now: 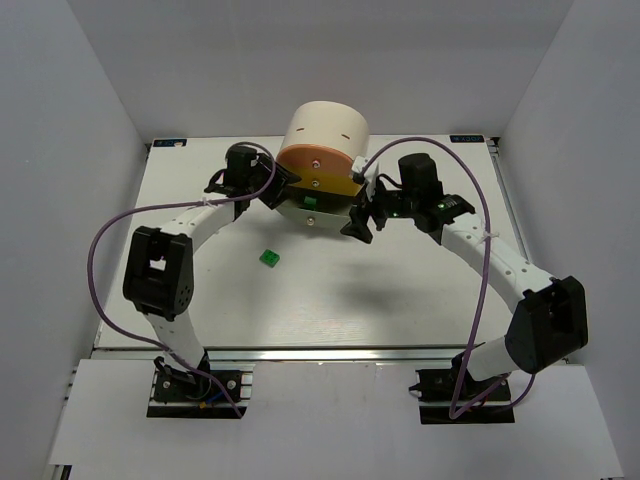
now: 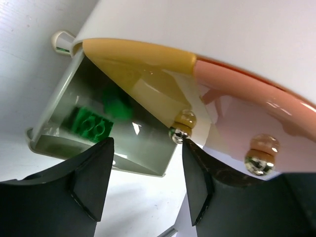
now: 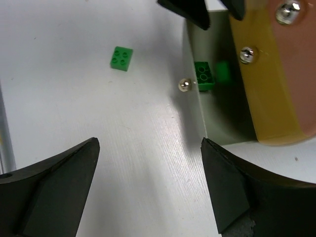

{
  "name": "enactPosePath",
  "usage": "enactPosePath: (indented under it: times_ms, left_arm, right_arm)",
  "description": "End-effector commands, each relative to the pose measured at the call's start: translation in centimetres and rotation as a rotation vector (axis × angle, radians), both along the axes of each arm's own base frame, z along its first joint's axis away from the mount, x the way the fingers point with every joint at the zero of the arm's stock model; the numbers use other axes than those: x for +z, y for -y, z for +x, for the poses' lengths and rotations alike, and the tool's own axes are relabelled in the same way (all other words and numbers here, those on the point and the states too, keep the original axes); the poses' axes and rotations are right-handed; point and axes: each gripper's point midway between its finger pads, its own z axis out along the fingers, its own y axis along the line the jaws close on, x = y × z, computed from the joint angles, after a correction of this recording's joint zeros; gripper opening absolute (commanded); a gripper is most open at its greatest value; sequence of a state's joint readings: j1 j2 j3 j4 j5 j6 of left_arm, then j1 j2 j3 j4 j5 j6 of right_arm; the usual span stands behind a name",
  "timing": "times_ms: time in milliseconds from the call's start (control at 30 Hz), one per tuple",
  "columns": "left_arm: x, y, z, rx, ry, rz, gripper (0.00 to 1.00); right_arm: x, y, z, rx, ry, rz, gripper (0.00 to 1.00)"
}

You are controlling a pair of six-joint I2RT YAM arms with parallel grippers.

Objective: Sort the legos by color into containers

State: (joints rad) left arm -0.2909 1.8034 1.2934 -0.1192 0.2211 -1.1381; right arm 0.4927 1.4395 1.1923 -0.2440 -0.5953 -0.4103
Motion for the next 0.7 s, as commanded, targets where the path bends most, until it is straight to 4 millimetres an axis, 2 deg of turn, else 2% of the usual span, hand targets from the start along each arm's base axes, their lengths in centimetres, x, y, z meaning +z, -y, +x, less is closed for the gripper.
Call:
enactPosePath:
  times_ms: [0, 33, 67, 133, 200, 233, 300, 333, 367, 400, 433, 467, 500, 533, 567, 600, 633, 667]
  left_arm:
    - [5.4, -0.1, -0.5, -0.002, 0.115, -0.032, 0.68]
    - [5.5, -0.2, -0.7, -0.001, 0.114, -0.031, 0.68]
    - [5.8, -0.3, -1.0, -0.003, 0.118, -0.03, 0.68]
    - [7.4, -0.8, -1.5, 0.009, 0.15, -0.02, 0.65]
    - [8.3, -2.3, -1.9, 0.026, 0.173, 0.02, 0.59]
    - [9.8, -3.0, -2.9, 0.034, 0.207, 0.039, 0.5]
    - [9.9, -4.8, -4.4, 0.052, 0.217, 0.117, 0.42]
    - [10.4, -6.1, -5.0, 0.092, 0.238, 0.168, 0.41]
    - [10.7, -7.3, -7.0, 0.088, 0.251, 0.229, 0.44]
    - [10.9, -7.9, -8.0, 0.09, 0.254, 0.252, 0.48]
    - [10.8, -9.9, -8.7, 0.164, 0.245, 0.319, 0.55]
    - [10.6, -11.1, -11.0, 0.175, 0.226, 0.357, 0.7]
    - [10.5, -11.8, -12.0, 0.193, 0.219, 0.376, 0.75]
    - [10.5, -12.6, -13.1, 0.211, 0.217, 0.39, 0.8]
    - [11.7, -13.7, -15.0, 0.257, 0.247, 0.383, 0.82]
    - [10.7, -14.2, -16.1, 0.271, 0.235, 0.388, 0.82]
    - [10.5, -14.7, -17.0, 0.289, 0.234, 0.385, 0.83]
    - [10.7, -15.4, -17.9, 0.334, 0.237, 0.369, 0.83]
  right_arm:
    - [0.4, -0.9, -2.7, 0.202, 0.049, 0.016, 0.89]
    - [0.7, -1.5, -3.5, 0.263, 0.046, 0.041, 0.89]
    - [0.1, -1.7, -3.7, 0.292, 0.034, 0.042, 0.89]
    - [-0.3, -2.4, -4.3, 0.356, 0.044, 0.054, 0.89]
    - [-1.2, -3.5, -4.6, 0.407, 0.046, 0.041, 0.86]
    - [-1.6, -3.8, -4.4, 0.407, 0.044, 0.028, 0.85]
    - [-2.5, -5.8, -4.7, 0.434, 0.026, -0.005, 0.82]
    - [-3.3, -6.1, -4.3, 0.401, 0.001, -0.038, 0.82]
    - [-3.7, -7.4, -4.1, 0.406, -0.012, -0.058, 0.8]
    - [-4.3, -8.1, -4.4, 0.393, -0.025, -0.098, 0.8]
    - [-5.8, -9.1, -4.8, 0.386, -0.072, -0.128, 0.8]
    - [-6.1, -9.7, -4.7, 0.369, -0.086, -0.143, 0.77]
    - [-6.0, -10.3, -4.0, 0.329, -0.082, -0.157, 0.76]
    - [-7.6, -11.4, -4.7, 0.332, -0.125, -0.188, 0.76]
    - [-8.1, -11.8, -5.0, 0.307, -0.175, -0.201, 0.76]
    - [-7.8, -12.5, -4.6, 0.285, -0.173, -0.212, 0.76]
    - [-9.1, -13.5, -5.4, 0.289, -0.2, -0.239, 0.76]
    - [-9.6, -13.9, -5.6, 0.265, -0.233, -0.246, 0.77]
